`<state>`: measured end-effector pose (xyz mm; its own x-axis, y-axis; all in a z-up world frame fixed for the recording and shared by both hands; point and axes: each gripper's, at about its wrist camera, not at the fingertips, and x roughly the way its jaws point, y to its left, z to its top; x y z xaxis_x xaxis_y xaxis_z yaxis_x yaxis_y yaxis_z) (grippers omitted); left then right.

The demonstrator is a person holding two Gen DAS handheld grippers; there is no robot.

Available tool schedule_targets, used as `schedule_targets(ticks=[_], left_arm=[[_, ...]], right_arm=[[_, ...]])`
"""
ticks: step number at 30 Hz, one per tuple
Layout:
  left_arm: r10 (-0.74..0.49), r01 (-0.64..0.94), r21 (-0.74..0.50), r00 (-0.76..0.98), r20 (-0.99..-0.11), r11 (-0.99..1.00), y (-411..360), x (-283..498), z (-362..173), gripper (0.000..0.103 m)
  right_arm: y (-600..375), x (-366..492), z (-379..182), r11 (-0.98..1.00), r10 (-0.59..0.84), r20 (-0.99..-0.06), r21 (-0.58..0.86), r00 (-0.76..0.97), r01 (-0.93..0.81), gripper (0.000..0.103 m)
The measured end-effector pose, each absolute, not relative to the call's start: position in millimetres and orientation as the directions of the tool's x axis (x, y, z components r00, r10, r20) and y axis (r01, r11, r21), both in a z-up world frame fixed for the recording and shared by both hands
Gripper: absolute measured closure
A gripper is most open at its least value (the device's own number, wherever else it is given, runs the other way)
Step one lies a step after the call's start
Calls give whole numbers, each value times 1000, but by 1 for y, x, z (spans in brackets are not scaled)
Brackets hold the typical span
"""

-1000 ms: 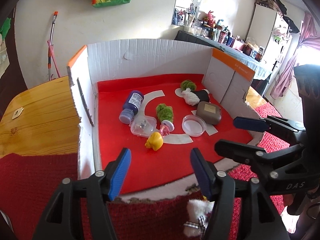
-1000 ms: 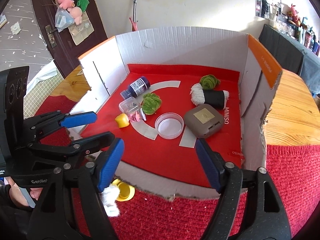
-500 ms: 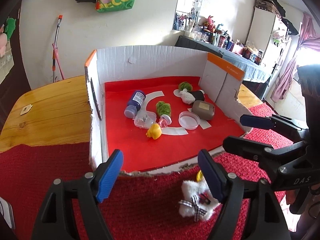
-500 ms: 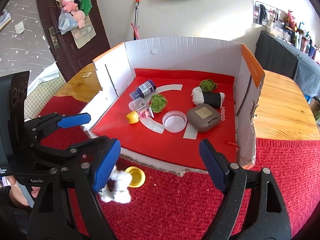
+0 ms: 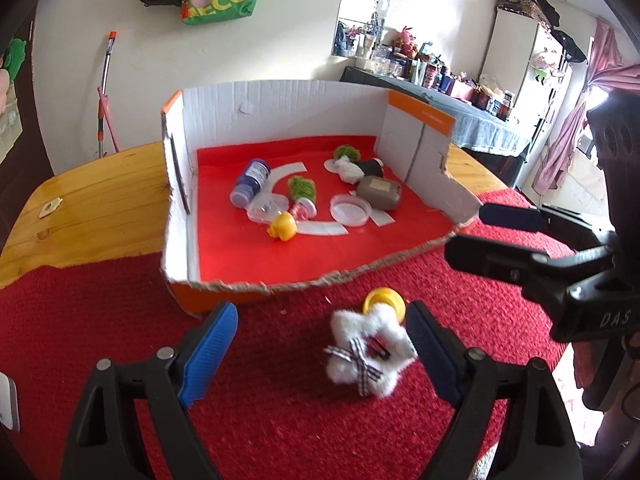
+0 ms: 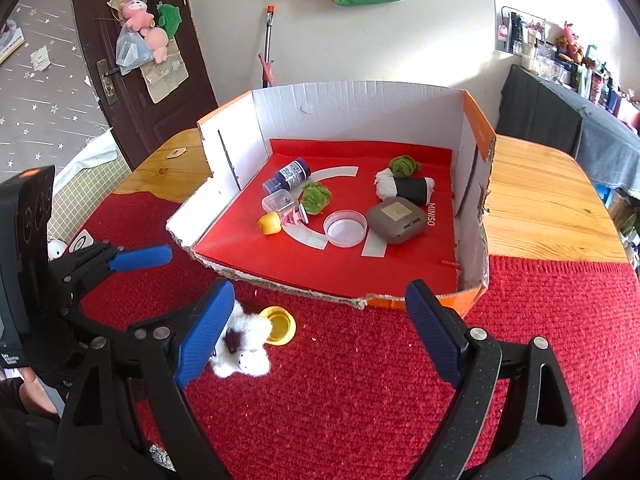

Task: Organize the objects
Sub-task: 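Withdraw both tools out of the box toward the white plush sheep, then close the right tool on the yellow lid while the left tool lowers over the sheep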

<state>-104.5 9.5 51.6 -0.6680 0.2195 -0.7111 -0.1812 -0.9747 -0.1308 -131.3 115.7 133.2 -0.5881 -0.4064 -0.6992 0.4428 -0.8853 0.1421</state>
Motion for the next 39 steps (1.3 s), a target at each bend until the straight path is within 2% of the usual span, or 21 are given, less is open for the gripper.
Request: schedule_targets(ticks=[16,28,36,39], left_arm=[[270,-238,-150,-629,-729,-960,39,-95,37,15],[142,-172,-42,-627,-766,-984,46,-103,12,15],[87,-58,-65,-642,-762,-996,1,-107,14,15],[96,-63,-72,-644,-759,-995,-7,-103,15,15]], right_arm=[[132,-127,123,-900,-391,-713,167,-581,402,15],[138,-129,112,-907,-384,-728,180,-568,382,15],[128,-130,96,-911,-348,-754,131,-556,392,15],[122,-131,89,-906,-346,-765,122,-544,405,15]])
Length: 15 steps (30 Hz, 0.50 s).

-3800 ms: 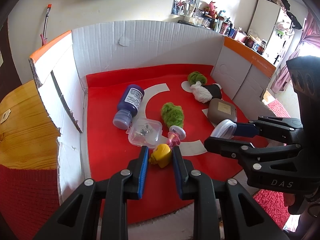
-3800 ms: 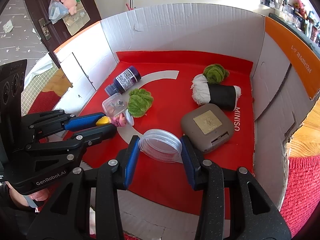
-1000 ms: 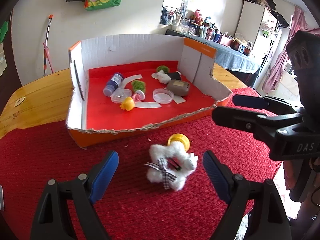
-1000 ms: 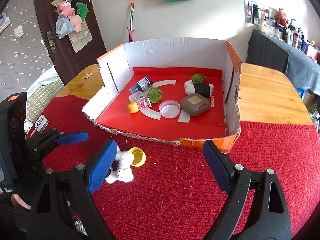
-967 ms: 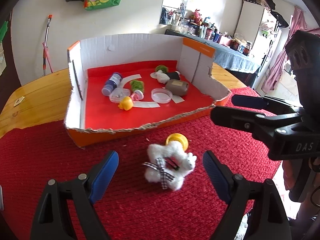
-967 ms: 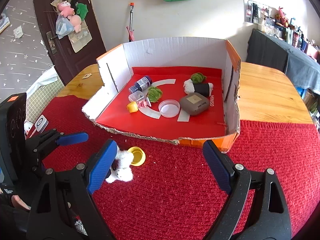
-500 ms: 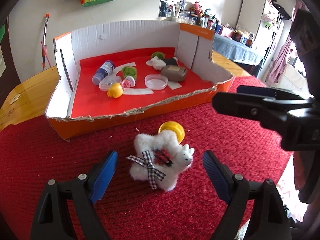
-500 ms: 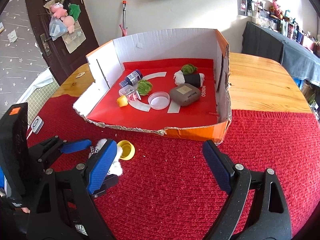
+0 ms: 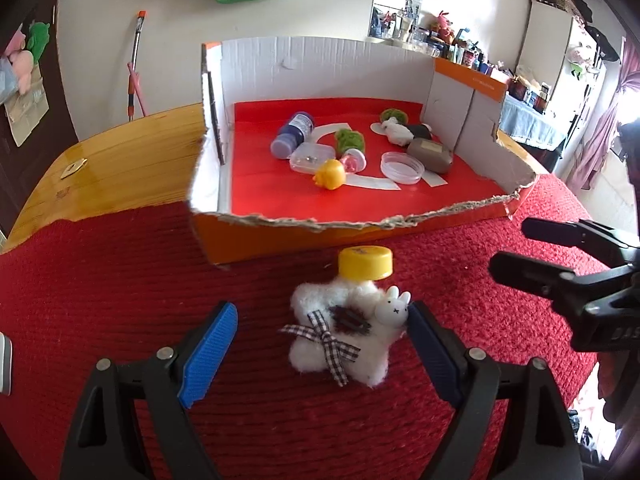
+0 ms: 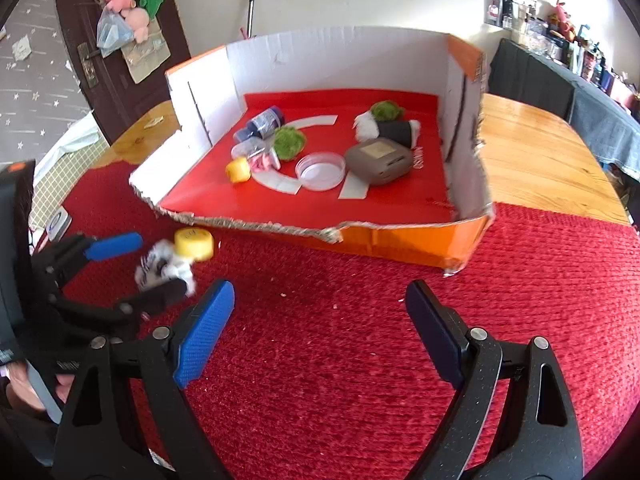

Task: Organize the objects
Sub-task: 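Close the right tool on the yellow lid while the left tool lowers over the sheep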

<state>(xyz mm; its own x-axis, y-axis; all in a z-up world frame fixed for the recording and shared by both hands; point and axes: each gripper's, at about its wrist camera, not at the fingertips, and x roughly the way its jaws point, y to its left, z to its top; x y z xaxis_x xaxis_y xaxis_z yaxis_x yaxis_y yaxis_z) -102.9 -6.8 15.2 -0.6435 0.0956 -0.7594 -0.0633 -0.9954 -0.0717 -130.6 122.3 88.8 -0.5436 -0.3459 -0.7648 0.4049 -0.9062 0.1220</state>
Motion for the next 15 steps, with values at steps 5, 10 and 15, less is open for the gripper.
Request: schedule_targets(ticks=[5,10,15], left_arm=[[93,-76,-58,-641,-762,-995,-12,-95,15,17],[54,-45,-33,-650,-758,-998,-24,-91,15,17],[49,-33,-36,-654,-755,-999,-33,-89,17,18]], right_arm=[[110,-132,81,-894,-350,-777,109,-524,435,15],[99,-133,79,-877,-386,-775,141,-500,459,15],[84,-134,79,-847,-453,-763,207,-461,490,15]])
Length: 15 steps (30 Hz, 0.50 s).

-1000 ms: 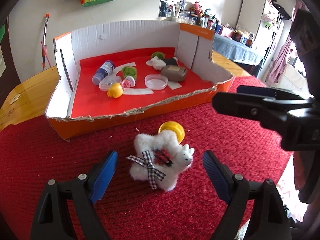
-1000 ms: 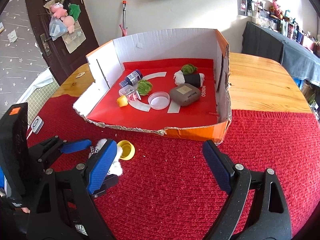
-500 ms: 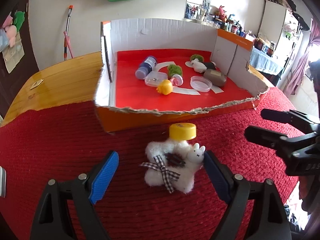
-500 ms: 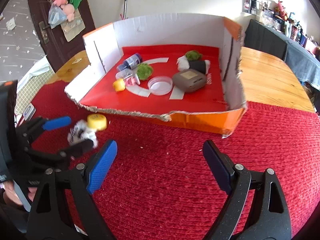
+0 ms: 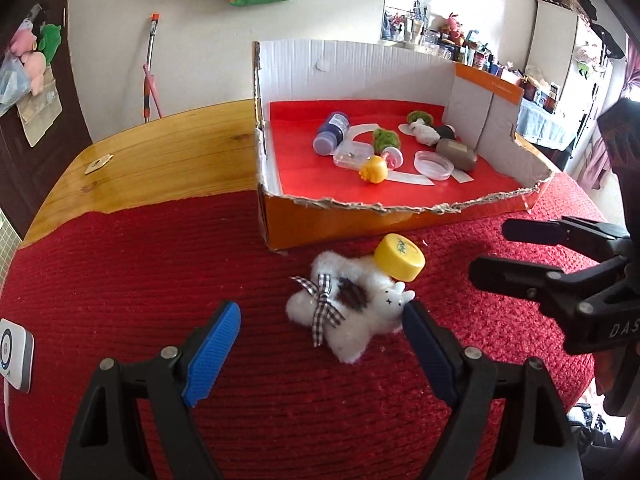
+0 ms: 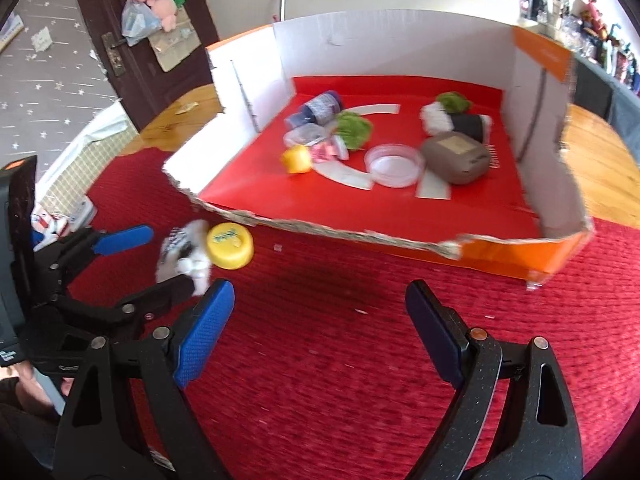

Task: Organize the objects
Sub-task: 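Close the right tool on the yellow lid while the left tool lowers over the sheep, then close the left tool on the white plush sheep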

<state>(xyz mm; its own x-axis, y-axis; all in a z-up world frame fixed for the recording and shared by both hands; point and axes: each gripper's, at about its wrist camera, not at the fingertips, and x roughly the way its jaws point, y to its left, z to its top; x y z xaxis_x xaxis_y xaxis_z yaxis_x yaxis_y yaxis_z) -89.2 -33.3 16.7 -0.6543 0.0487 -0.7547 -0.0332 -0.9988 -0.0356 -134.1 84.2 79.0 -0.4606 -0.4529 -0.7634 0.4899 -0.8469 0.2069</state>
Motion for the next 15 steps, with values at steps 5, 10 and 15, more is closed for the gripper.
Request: schedule_targets(ticks=[5,10,15], left_arm=[[51,-75,-1,-667,-743,-997,-29,-89,18,21],[83,-164,39,-674,-734,-986,-28,-90,23,24],[138,-256,52,-668,-731,-965,-27,-90,24,28]], right_arm=[[66,-139,73,-842,-453,-766,200,-455,501,15],[64,-145,73,-836,-482,-753,244,-447,491,20],[53,-145,73,-819,-494,-756,240,-429,521,37]])
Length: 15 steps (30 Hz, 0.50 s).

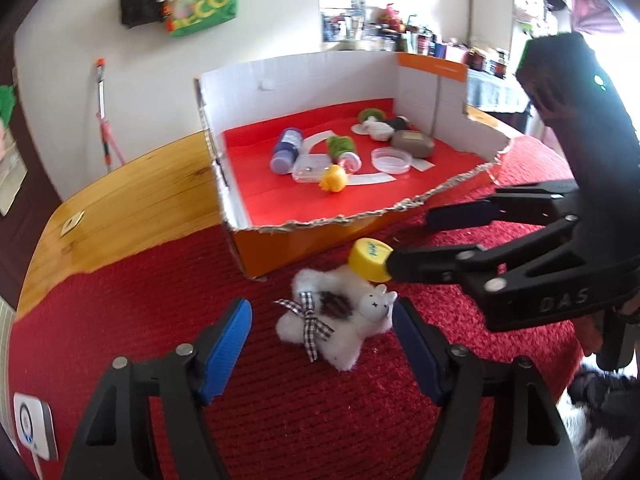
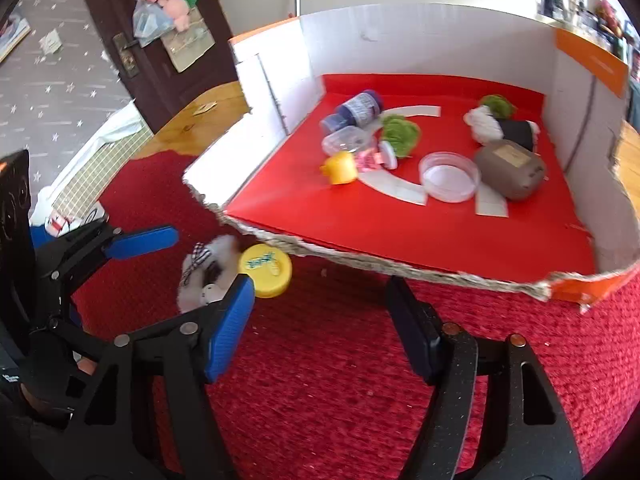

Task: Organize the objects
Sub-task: 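Close the left tool on the white plush sheep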

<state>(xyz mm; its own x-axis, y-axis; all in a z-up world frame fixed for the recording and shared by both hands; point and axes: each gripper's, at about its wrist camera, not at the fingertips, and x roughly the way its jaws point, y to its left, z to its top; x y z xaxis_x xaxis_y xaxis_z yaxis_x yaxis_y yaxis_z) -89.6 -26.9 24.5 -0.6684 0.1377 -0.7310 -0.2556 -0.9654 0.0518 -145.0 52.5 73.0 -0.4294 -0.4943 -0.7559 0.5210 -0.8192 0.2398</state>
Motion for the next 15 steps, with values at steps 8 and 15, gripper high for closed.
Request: schedule_targets(ticks=[8,15], left_arm=[[195,-369,84,-655,-730,-926,-22,-89,25,35],[221,-422,88,-627,-747,-902,-17,-97,20,50]], right_arm=[[34,-148,71,-795,-514,-757,244,-403,556,51],[32,-153,70,-777,-551,-751,300,-365,554,64]])
